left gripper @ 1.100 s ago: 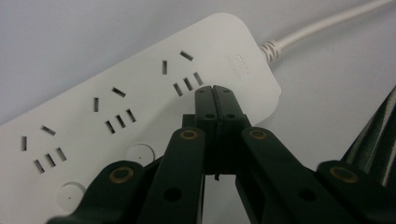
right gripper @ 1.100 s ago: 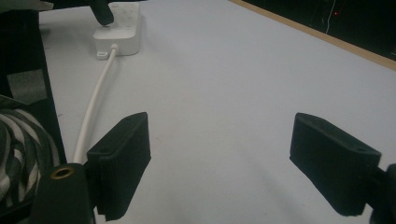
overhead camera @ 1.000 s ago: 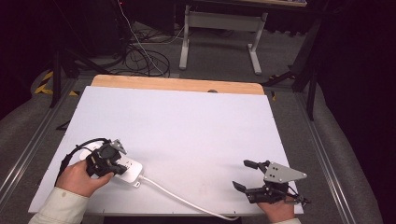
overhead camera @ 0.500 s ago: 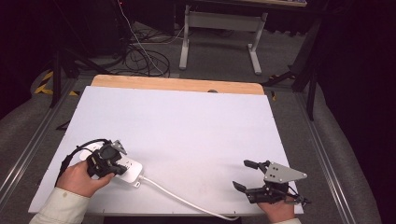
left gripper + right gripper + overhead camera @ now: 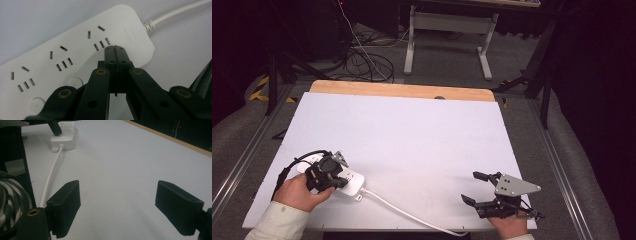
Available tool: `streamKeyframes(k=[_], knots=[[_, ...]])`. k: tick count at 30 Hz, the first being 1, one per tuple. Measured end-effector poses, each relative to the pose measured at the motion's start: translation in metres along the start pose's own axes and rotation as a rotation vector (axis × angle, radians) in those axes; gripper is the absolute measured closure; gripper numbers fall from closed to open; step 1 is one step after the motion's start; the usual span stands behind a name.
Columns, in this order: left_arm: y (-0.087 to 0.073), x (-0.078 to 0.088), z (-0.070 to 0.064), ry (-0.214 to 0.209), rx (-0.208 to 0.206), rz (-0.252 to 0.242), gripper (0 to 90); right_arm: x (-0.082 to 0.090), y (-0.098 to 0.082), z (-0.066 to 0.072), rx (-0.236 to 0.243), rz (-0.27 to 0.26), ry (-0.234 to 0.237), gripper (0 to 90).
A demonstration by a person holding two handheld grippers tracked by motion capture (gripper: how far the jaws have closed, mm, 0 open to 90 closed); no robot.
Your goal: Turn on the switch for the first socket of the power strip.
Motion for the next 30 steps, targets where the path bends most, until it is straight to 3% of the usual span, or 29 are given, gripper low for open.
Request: streamKeyframes(k=[16,18,21,25,30], knots=[[-0.001,-0.002,-0.001,0.021,-0.006,0.009,90.0,0.0,0.0,0.0,-0.002,-0.004,0.001,20.7],[0.0,-0.002,-0.001,0.017,-0.002,0.0,90.0,0.0,0.0,0.0,0.0,0.0,0.001,20.7],[0.002,0.0,0.003,0.054,-0.007,-0.02,90.0,0.0,0.0,0.0,0.0,0.002,0.002,20.6],[0.004,0.004,0.003,0.038,0.029,-0.046,90.0,0.0,0.0,-0.001,0.0,-0.001,0.0,20.6],[0.011,0.012,-0.002,0.034,0.005,-0.07,90.0,-0.001,-0.001,-0.001,-0.008,0.003,0.0,20.6]])
Point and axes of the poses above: each handheld gripper's, and its own axes: x roughly backward along the jaws, y roughly out of its top, z roughly to its left, the point moved 10 cm from there along -x, roughly forward along the jaws, and after that the axes turned 15 degrees about -z, right-handed, at the moved point
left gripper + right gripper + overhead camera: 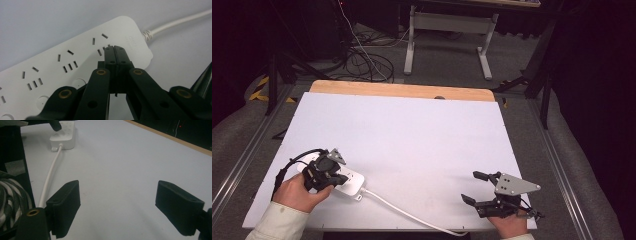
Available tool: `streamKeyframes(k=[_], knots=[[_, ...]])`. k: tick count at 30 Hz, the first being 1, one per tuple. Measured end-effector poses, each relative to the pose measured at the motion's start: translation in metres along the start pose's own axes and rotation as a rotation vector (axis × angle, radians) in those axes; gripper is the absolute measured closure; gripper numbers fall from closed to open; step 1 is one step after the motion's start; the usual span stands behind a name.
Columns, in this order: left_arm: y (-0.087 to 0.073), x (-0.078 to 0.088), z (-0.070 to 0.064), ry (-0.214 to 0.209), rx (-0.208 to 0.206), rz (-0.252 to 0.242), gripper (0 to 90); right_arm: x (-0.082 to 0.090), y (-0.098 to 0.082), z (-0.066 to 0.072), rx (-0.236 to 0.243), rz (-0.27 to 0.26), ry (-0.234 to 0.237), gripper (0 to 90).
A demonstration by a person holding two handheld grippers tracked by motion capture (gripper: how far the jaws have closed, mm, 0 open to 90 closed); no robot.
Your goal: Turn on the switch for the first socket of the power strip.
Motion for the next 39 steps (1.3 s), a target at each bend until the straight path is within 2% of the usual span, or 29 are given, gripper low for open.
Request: streamKeyframes(k=[5,10,15,22,24,25,27,36,39], knots=[[0.004,0.006,-0.001,0.008,0.001,-0.027,90.0,0.001,0.0,0.0,0.001,-0.001,-0.001,20.6],[0.007,0.011,-0.001,0.019,-0.02,-0.033,90.0,0.0,-0.001,0.0,-0.001,0.001,-0.002,20.6],[0.01,0.018,-0.001,0.021,-0.023,-0.054,90.0,0.0,-0.001,-0.001,0.001,0.002,-0.003,20.5],[0.012,0.02,-0.004,0.02,-0.034,-0.073,90.0,0.0,-0.001,-0.001,-0.002,0.001,-0.003,20.6],[0.015,0.022,-0.003,0.024,-0.031,-0.104,87.9,0.0,-0.001,-0.001,-0.002,0.002,-0.003,20.5],[0.017,0.023,-0.003,0.021,-0.023,-0.117,77.1,0.0,-0.001,0.0,-0.002,0.002,-0.002,20.6],[0.019,0.026,-0.005,0.003,-0.029,-0.144,76.1,0.0,-0.001,-0.001,0.0,0.003,-0.003,20.6],[0.037,0.043,-0.01,0.022,-0.054,-0.336,49.1,0.0,-0.001,-0.001,0.0,0.003,-0.002,20.5],[0.041,0.048,-0.01,0.025,-0.062,-0.409,44.0,0.001,-0.001,0.0,0.001,0.002,-0.001,20.6]])
Point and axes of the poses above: each handheld gripper's, and its own axes: x roughly backward along the jaws, y roughly out of its top, z roughly to its left, the point moved 10 cm from there along -x, roughly forward along the jaws, and after that the axes turned 15 degrees about -z, right-handed, at the moved point
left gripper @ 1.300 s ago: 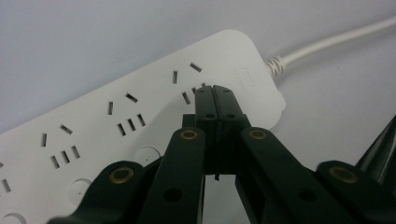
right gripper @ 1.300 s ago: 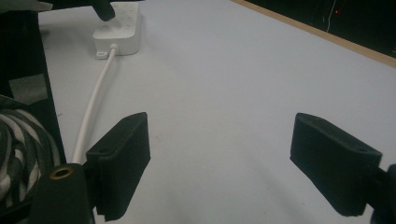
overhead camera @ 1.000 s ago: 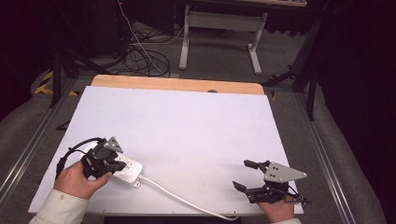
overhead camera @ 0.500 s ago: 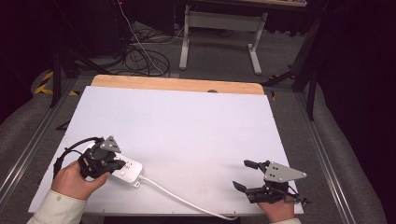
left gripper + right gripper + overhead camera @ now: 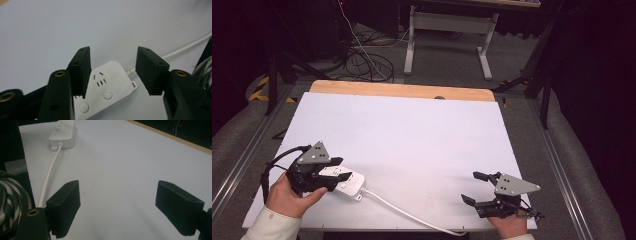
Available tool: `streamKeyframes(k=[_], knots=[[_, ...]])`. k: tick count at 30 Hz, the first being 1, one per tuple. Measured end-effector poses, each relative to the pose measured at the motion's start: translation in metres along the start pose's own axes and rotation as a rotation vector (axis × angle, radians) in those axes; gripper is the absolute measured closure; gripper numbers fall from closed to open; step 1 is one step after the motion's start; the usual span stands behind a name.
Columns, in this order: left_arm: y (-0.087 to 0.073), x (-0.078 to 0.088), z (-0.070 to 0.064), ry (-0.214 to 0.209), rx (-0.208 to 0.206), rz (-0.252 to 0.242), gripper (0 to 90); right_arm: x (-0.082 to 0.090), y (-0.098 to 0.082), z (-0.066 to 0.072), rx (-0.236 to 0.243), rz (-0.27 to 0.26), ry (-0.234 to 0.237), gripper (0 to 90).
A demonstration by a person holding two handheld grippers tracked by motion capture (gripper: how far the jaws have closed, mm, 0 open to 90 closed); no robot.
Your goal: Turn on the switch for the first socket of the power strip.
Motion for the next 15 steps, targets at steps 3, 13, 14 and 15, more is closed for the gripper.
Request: streamKeyframes(k=[3,13,14,15], knots=[[0.005,0.003,0.001,0.013,-0.02,-0.077,38.9,0.0,0.0,0.0,0.0,-0.001,-0.001,20.5],[-0.006,0.01,0.008,0.043,-0.02,-0.241,27.4,0.0,0.0,0.0,0.0,-0.004,0.001,20.4],[-0.008,0.011,0.009,0.047,-0.017,-0.253,27.4,0.0,0.001,0.0,0.0,-0.005,0.002,20.3],[-0.01,0.012,0.009,0.049,-0.012,-0.266,27.0,0.0,0.001,0.0,-0.004,-0.005,0.001,20.3]])
Point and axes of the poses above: each handheld gripper's, and its own axes: x roughly backward along the jaws, y roughly out of its top, z roughly to its left, the point moved 10 cm from there along -x, roughly forward along the jaws, and after that the axes turned 15 degrees about -z, right-handed, at the moved point
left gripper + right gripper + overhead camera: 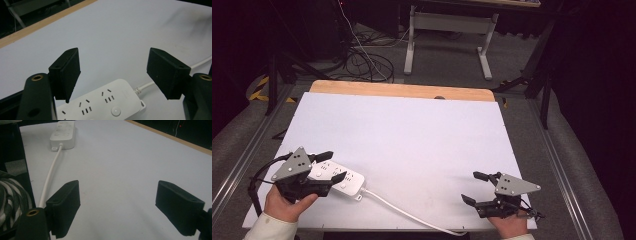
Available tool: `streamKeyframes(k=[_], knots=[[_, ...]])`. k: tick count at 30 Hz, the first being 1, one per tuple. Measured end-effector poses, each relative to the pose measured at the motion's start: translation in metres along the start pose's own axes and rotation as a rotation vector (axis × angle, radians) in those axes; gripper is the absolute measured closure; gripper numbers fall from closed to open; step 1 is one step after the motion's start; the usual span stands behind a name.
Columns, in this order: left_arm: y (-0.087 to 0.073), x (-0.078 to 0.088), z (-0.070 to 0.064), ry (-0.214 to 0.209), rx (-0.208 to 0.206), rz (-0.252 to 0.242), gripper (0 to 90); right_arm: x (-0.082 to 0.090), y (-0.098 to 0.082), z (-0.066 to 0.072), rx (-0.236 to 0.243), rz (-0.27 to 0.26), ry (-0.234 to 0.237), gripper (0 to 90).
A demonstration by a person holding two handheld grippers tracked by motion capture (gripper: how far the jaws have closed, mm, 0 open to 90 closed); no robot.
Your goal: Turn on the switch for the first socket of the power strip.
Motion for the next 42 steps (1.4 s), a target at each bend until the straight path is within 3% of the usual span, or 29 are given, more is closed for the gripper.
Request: streamKeyframes(k=[7,12,16,22,33,39,42], knots=[[-0.011,0.012,0.005,0.032,0.015,-0.023,25.7,0.0,0.0,0.0,0.004,0.001,0.002,20.2],[-0.019,0.017,0.008,0.046,-0.007,-0.033,25.0,0.0,-0.001,0.0,0.003,0.003,0.002,20.2],[-0.027,0.02,0.008,0.05,-0.013,-0.02,23.4,-0.001,-0.001,0.0,0.002,0.004,0.002,20.1],[-0.042,0.026,0.012,0.039,0.038,-0.007,22.1,-0.001,-0.001,0.0,0.0,0.002,0.003,20.0],[-0.068,0.033,0.014,0.026,0.062,0.044,20.8,0.0,-0.002,0.0,-0.005,0.005,0.0,19.8],[-0.08,0.037,0.015,0.018,0.047,0.089,20.3,-0.001,-0.003,0.0,-0.009,0.006,0.0,19.7],[-0.079,0.038,0.016,0.026,0.05,0.077,20.6,-0.001,-0.004,-0.001,-0.01,0.009,-0.001,19.7]])
Point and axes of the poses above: each handheld gripper's, and its own axes: x roughly backward along the jaws, y roughly out of its top, z roughly to its left, the point moved 10 cm from there along -x, roughly forward along the jaws, and after that the axes turned 15 degrees about -z, right-handed, at the moved point
